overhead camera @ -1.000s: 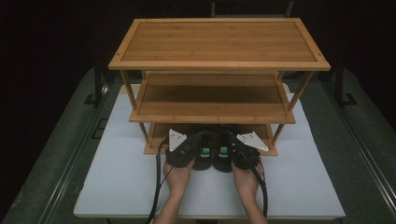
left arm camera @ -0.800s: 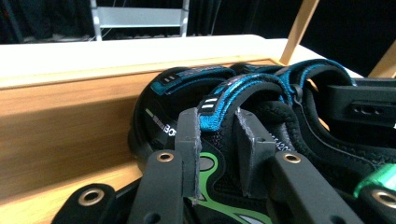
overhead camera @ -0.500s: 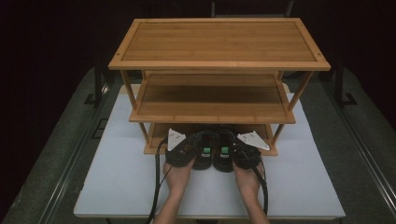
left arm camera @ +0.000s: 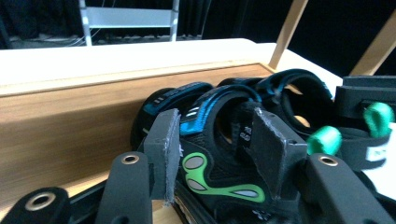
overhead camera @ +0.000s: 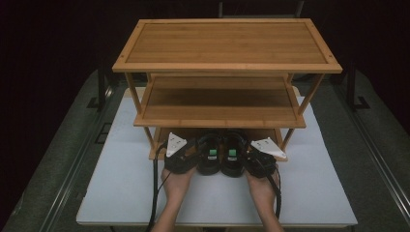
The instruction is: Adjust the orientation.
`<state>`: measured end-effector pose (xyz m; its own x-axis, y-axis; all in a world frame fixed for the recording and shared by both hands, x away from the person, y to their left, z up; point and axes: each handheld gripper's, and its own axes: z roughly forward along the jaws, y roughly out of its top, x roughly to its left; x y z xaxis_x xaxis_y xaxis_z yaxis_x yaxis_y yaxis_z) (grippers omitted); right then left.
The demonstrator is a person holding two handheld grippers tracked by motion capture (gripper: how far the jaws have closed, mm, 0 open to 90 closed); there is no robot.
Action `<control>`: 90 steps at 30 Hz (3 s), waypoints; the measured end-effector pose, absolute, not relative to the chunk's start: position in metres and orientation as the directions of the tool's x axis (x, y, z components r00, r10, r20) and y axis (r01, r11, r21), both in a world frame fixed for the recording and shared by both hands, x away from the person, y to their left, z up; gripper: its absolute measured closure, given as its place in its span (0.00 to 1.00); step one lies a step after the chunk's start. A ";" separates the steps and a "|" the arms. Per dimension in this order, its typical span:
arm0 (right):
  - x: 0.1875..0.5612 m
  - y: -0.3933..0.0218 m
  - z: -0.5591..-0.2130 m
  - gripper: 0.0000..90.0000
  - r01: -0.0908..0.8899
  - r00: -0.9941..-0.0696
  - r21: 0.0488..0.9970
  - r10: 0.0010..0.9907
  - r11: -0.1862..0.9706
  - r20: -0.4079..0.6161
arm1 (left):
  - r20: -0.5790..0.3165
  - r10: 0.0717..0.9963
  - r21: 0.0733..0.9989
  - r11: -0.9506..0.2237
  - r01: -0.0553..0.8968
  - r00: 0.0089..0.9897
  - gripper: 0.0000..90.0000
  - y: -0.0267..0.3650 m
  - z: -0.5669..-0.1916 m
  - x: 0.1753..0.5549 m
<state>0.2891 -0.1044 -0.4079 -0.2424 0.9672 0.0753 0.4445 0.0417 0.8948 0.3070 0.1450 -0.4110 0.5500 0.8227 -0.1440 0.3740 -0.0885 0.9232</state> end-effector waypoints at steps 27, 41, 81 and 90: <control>0.235 -0.104 -0.408 0.60 0.442 -0.331 0.896 0.935 0.034 0.127 | -0.061 0.792 0.929 -0.177 0.324 0.608 0.53 0.144 -0.407 0.250; 0.229 -0.089 -0.430 0.62 0.501 -0.345 0.862 0.932 0.078 0.117 | -0.051 0.801 0.883 -0.243 0.402 0.596 0.51 0.136 -0.434 0.246; 0.254 -0.083 -0.441 0.62 0.508 -0.307 0.855 0.949 0.103 0.069 | 0.062 0.836 0.853 -0.328 0.405 0.546 0.60 0.120 -0.442 0.274; 0.261 -0.080 -0.443 0.63 0.498 -0.297 0.860 0.954 0.110 0.050 | 0.077 0.845 0.851 -0.332 0.406 0.530 0.63 0.115 -0.443 0.279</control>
